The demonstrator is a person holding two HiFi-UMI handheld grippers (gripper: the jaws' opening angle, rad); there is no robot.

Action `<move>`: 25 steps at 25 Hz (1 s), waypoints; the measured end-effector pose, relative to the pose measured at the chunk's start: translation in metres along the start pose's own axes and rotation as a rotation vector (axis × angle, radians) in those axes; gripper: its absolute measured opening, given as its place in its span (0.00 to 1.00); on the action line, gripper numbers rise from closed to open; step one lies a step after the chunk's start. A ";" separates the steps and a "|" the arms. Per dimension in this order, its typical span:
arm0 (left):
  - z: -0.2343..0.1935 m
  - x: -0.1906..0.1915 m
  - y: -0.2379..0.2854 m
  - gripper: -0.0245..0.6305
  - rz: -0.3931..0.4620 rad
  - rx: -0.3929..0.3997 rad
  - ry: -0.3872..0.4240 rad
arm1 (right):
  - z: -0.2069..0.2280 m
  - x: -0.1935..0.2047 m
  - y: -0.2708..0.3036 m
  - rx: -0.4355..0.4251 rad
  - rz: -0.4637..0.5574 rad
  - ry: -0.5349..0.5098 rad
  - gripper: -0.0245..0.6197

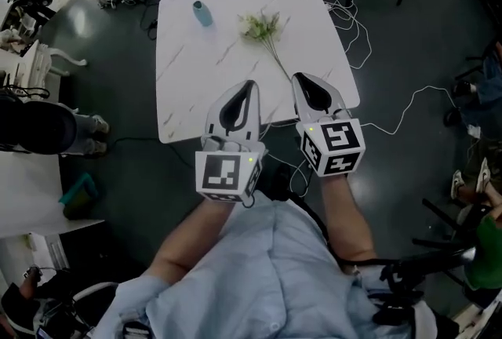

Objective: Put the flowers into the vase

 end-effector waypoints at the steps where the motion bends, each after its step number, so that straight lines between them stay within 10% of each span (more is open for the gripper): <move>1: -0.002 0.000 0.003 0.04 -0.002 -0.006 0.002 | 0.002 0.000 0.005 -0.008 -0.002 0.001 0.06; 25: -0.102 0.042 0.083 0.04 -0.050 -0.087 -0.076 | 0.033 0.061 0.151 -0.059 -0.278 -0.055 0.24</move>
Point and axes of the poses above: the fingertips, and each gripper's own axes: y forward along the fingers, z to its right, x out of its underside, the point moved 8 cm from there along -y, backward along the fingers, and after that the axes turned 11 degrees about z, right-handed, at the moved point
